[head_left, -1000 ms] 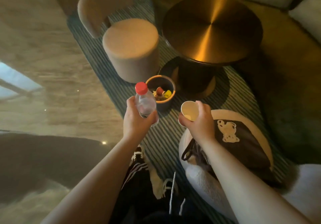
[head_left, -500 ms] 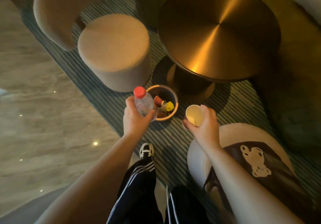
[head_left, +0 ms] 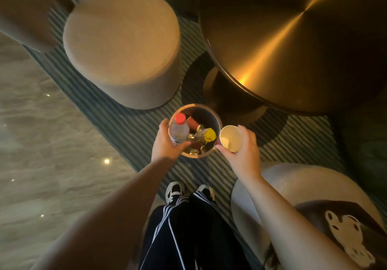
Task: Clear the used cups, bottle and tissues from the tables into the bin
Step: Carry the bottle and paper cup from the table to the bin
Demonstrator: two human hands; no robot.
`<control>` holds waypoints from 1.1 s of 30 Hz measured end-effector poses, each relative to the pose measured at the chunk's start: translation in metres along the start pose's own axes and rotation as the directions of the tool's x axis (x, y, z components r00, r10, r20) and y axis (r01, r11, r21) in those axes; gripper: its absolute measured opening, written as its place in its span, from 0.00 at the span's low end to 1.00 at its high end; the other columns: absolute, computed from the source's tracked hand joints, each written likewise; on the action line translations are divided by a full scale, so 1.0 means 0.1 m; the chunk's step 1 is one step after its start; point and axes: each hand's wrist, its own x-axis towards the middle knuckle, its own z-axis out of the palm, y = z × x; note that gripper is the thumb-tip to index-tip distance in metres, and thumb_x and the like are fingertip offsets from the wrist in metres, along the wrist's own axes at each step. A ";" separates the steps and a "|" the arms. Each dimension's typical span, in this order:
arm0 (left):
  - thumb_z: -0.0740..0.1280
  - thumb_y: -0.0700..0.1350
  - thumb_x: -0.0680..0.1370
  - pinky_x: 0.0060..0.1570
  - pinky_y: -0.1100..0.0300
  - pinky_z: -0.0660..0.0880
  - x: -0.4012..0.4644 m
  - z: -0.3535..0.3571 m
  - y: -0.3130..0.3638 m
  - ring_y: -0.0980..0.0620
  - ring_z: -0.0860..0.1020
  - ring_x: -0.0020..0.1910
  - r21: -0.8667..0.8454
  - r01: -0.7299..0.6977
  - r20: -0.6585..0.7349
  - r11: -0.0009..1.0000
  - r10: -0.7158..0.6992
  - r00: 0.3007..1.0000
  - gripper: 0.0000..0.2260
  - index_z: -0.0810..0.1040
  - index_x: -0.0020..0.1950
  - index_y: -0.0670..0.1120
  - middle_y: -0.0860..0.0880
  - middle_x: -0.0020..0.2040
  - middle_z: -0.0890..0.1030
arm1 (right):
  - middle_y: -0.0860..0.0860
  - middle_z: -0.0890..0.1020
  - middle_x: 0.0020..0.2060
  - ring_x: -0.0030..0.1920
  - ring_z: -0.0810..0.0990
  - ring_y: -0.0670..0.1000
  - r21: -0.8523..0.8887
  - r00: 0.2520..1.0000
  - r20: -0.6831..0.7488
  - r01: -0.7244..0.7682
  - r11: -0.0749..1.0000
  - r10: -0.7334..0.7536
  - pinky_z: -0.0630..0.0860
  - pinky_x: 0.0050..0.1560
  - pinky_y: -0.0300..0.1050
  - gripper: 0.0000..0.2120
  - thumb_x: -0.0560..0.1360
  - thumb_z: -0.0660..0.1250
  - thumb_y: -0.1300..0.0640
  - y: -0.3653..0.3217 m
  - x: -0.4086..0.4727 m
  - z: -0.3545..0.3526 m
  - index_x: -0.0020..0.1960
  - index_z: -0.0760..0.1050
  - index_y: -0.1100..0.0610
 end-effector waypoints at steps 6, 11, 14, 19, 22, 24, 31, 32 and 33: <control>0.74 0.57 0.68 0.66 0.53 0.67 0.17 0.09 -0.34 0.56 0.64 0.70 0.163 0.021 -0.013 0.986 -0.020 1.000 0.44 0.52 0.75 0.52 0.56 0.73 0.65 | 0.51 0.69 0.65 0.63 0.71 0.52 -0.001 0.998 0.058 0.010 1.000 -0.010 0.70 0.51 0.39 0.41 0.63 0.76 0.42 0.19 0.39 0.53 0.70 0.61 0.51; 0.68 0.56 0.74 0.70 0.46 0.62 0.10 -0.04 -0.36 0.48 0.58 0.74 0.257 -0.008 -0.055 0.966 0.023 0.998 0.39 0.50 0.77 0.48 0.45 0.76 0.60 | 0.52 0.60 0.75 0.74 0.59 0.54 -0.052 0.980 0.197 -0.031 0.998 0.041 0.66 0.70 0.53 0.49 0.64 0.75 0.42 0.16 0.61 0.80 0.75 0.52 0.52; 0.67 0.57 0.75 0.71 0.44 0.61 0.01 -0.15 -0.23 0.48 0.57 0.75 0.292 -0.025 -0.076 0.956 0.049 0.996 0.38 0.51 0.77 0.48 0.44 0.76 0.60 | 0.53 0.54 0.77 0.76 0.53 0.53 -0.068 0.963 0.258 -0.064 0.996 0.079 0.59 0.73 0.54 0.50 0.65 0.74 0.43 0.10 0.60 0.73 0.77 0.48 0.54; 0.65 0.57 0.76 0.71 0.43 0.60 -0.22 -0.35 0.18 0.48 0.57 0.75 0.334 -0.059 -0.080 0.941 0.091 0.993 0.36 0.53 0.77 0.46 0.44 0.76 0.60 | 0.53 0.54 0.77 0.76 0.52 0.53 -0.050 0.965 0.248 -0.078 0.996 0.088 0.59 0.73 0.53 0.46 0.69 0.71 0.44 -0.09 0.33 0.29 0.77 0.48 0.54; 0.63 0.61 0.75 0.72 0.45 0.57 -0.41 -0.47 0.55 0.50 0.55 0.75 0.366 -0.074 -0.072 0.928 0.108 0.992 0.36 0.54 0.77 0.48 0.46 0.76 0.59 | 0.53 0.54 0.77 0.76 0.52 0.52 -0.022 0.976 0.204 -0.074 0.997 0.077 0.59 0.73 0.53 0.41 0.73 0.67 0.43 -0.26 0.09 -0.13 0.77 0.49 0.54; 0.58 0.66 0.74 0.73 0.47 0.55 -0.57 -0.53 0.82 0.50 0.54 0.75 0.417 -0.149 -0.031 0.897 0.178 0.984 0.37 0.54 0.77 0.48 0.47 0.76 0.59 | 0.53 0.55 0.77 0.76 0.52 0.51 -0.018 0.987 0.145 -0.060 0.998 0.062 0.59 0.74 0.53 0.37 0.75 0.63 0.43 -0.37 -0.10 -0.44 0.77 0.50 0.54; 0.58 0.61 0.77 0.73 0.45 0.54 -1.03 -0.43 1.57 0.49 0.55 0.75 0.515 -0.407 0.119 0.754 0.407 0.906 0.31 0.56 0.76 0.49 0.46 0.75 0.62 | 0.52 0.56 0.76 0.76 0.51 0.51 -0.070 0.995 -0.075 -0.072 0.995 0.067 0.56 0.74 0.54 0.31 0.78 0.55 0.42 -0.53 -0.72 -1.31 0.76 0.51 0.53; 0.57 0.62 0.77 0.73 0.45 0.54 -1.08 -0.37 1.64 0.49 0.55 0.75 0.521 -0.437 0.144 0.733 0.429 0.892 0.31 0.57 0.76 0.49 0.46 0.75 0.62 | 0.52 0.56 0.76 0.76 0.51 0.51 -0.078 0.991 -0.106 -0.094 0.993 0.085 0.55 0.74 0.53 0.31 0.78 0.55 0.42 -0.51 -0.81 -1.40 0.76 0.52 0.54; 0.56 0.62 0.77 0.73 0.45 0.54 -1.14 -0.30 1.71 0.49 0.55 0.75 0.521 -0.470 0.176 0.713 0.449 0.876 0.31 0.57 0.76 0.48 0.46 0.75 0.62 | 0.53 0.56 0.76 0.76 0.51 0.51 -0.082 0.984 -0.140 -0.118 0.990 0.106 0.55 0.75 0.53 0.31 0.79 0.55 0.43 -0.47 -0.91 -1.48 0.76 0.52 0.54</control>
